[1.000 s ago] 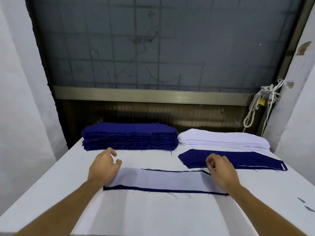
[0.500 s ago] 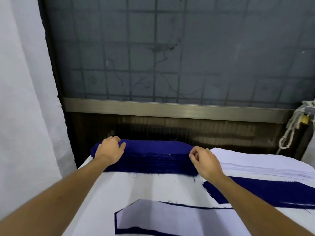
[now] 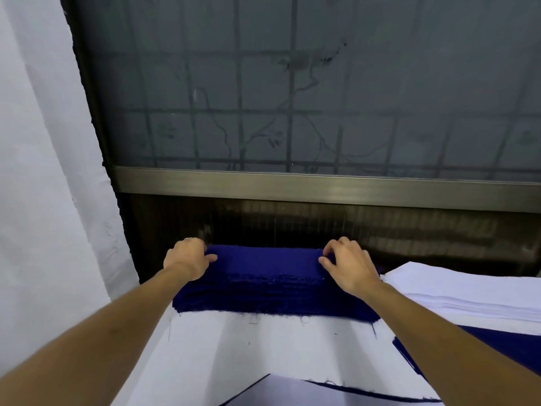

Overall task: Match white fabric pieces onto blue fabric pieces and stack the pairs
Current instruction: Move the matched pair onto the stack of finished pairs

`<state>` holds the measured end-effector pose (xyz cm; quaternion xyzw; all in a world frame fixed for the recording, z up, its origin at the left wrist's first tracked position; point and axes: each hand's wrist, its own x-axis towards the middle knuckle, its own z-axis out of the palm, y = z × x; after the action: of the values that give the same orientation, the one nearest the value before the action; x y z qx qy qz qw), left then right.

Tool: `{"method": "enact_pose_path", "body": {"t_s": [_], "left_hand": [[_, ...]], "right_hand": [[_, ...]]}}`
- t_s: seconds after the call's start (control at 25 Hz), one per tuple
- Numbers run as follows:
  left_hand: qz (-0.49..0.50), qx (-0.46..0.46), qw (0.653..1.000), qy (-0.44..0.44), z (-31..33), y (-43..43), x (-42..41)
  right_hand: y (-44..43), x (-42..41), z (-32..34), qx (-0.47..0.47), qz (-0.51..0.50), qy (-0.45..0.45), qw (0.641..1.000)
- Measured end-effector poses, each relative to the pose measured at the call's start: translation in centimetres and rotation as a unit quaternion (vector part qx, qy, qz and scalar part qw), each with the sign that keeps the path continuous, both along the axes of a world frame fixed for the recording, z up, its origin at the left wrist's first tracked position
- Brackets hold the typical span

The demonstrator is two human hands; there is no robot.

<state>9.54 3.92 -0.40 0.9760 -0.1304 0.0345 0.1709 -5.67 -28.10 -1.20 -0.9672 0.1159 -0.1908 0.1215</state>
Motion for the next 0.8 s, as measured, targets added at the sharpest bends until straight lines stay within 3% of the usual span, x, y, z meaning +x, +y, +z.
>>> {"method": "enact_pose_path", "body": {"t_s": [0.12,0.28,0.8], "left_hand": [[-0.004,-0.039,0.999,0.030,-0.1,0.1,0.9],[-0.030,-0.034,0.998,-0.031,0.1,0.3,1.1],[-0.094,-0.099,0.988,-0.073,1.9,-0.8,-0.4]], "right_hand": [[0.9,1.0,-1.1,-0.013,0.007,0.003,1.000],[1.8,2.0,-1.7,-0.028,0.002,-0.011,1.000],[6.4,4.6,-0.9,-0.020,0.069,-0.037,0.997]]}}
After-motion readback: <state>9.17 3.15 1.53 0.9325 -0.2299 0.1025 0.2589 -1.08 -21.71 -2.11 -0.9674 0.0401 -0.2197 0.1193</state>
